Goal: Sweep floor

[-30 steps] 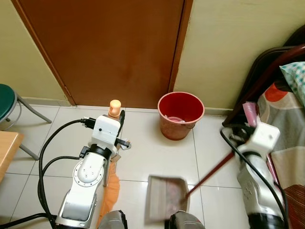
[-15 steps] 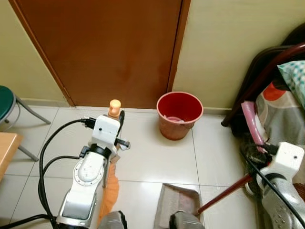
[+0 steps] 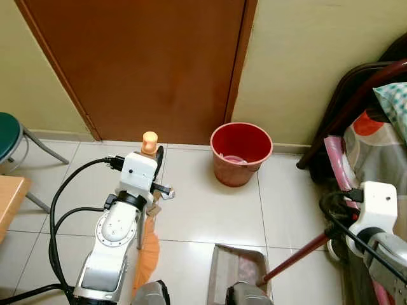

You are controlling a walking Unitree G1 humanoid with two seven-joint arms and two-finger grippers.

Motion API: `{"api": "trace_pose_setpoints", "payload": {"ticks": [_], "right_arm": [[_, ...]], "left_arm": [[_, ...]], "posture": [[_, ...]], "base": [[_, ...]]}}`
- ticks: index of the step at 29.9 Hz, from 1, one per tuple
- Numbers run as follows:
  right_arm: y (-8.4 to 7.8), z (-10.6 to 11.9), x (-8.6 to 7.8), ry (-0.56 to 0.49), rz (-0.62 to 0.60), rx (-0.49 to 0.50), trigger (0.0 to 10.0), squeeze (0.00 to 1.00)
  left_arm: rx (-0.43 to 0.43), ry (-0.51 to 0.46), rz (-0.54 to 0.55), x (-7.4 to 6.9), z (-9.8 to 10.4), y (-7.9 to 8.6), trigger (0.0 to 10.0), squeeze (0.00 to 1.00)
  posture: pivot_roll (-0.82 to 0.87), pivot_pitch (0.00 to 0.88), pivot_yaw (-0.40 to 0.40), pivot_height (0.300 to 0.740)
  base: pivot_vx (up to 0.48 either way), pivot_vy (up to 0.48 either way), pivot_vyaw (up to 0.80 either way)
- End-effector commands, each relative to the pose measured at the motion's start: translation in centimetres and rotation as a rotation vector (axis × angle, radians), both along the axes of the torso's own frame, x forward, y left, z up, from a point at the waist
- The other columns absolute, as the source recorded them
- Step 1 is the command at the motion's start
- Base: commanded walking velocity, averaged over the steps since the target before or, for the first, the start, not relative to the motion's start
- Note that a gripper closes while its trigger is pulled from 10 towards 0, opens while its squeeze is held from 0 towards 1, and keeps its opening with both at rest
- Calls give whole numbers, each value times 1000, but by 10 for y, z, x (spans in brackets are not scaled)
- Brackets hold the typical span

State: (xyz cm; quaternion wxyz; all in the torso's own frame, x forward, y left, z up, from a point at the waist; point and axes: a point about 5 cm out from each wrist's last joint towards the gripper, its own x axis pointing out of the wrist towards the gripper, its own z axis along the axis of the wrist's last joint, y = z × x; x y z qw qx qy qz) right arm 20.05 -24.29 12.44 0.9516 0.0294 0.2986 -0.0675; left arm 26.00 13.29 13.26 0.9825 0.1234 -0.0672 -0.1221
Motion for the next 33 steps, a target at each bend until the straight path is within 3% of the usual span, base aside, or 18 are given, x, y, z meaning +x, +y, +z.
{"api": "trace_pose_setpoints", "payload": {"ticks": [1,3,5,6,7,11,14,15,16,17,22,24,25,26,33], "right_arm": [[3,-16,-4,139,32,36,10000,0],[4,-13,7,101,16,44,10000,0],[7,-3,32,-20,-28,43,10000,0],[7,-3,32,-20,-28,43,10000,0],[9,2,43,-77,-51,31,10000,0],[17,-3,59,-121,-97,15,10000,0],[22,-9,59,-129,-129,26,10000,0],[27,-14,58,-143,-148,32,4627,0],[27,-14,58,-143,-148,32,4627,0],[30,-18,58,-160,-158,27,0,0],[33,-21,61,-210,-155,-13,0,0],[34,-16,66,-284,-166,-24,8314,0],[34,-15,67,-301,-171,-21,8314,0],[34,-14,68,-315,-170,-25,10000,0],[33,-9,80,-423,-177,-6,10000,0]], "left_arm": [[-12,3,0,0,0,0,10000,0],[-14,4,-1,1,0,-1,10000,0],[-16,3,-3,1,1,-2,10000,0],[-16,3,-3,1,1,-2,10000,0],[-17,3,-2,1,1,-2,10000,0],[-13,3,-1,1,2,0,10000,0],[-11,2,0,1,3,2,10000,0],[-9,1,-1,1,3,2,10000,0],[-9,1,-1,1,3,2,10000,0],[-10,-3,-2,2,4,2,10000,0],[-9,-21,-13,2,8,-1,10000,0],[27,-58,-33,3,12,-4,10000,0],[32,-65,-35,3,13,-4,10000,0],[31,-70,-33,3,15,-4,10000,0],[48,-157,-18,4,31,-4,10000,0]], "posture": [[-50,143,-43,740],[-42,146,-41,740],[-33,145,-32,740],[-33,145,-32,740],[-33,145,-32,740],[-16,148,-17,740],[-12,150,-14,740],[-15,151,-15,740],[-15,151,-15,740],[-15,151,-15,740],[-16,153,-16,740],[-16,153,-16,740],[-10,158,-23,740],[-10,158,-23,740],[-8,161,-26,740]], "base": [[0,0,0],[0,0,0],[0,0,0],[0,0,0],[0,0,0],[0,0,0],[0,0,0],[0,0,0],[0,0,0],[0,0,0],[0,0,0],[0,0,0],[0,0,0],[0,0,0],[0,0,0]]}}
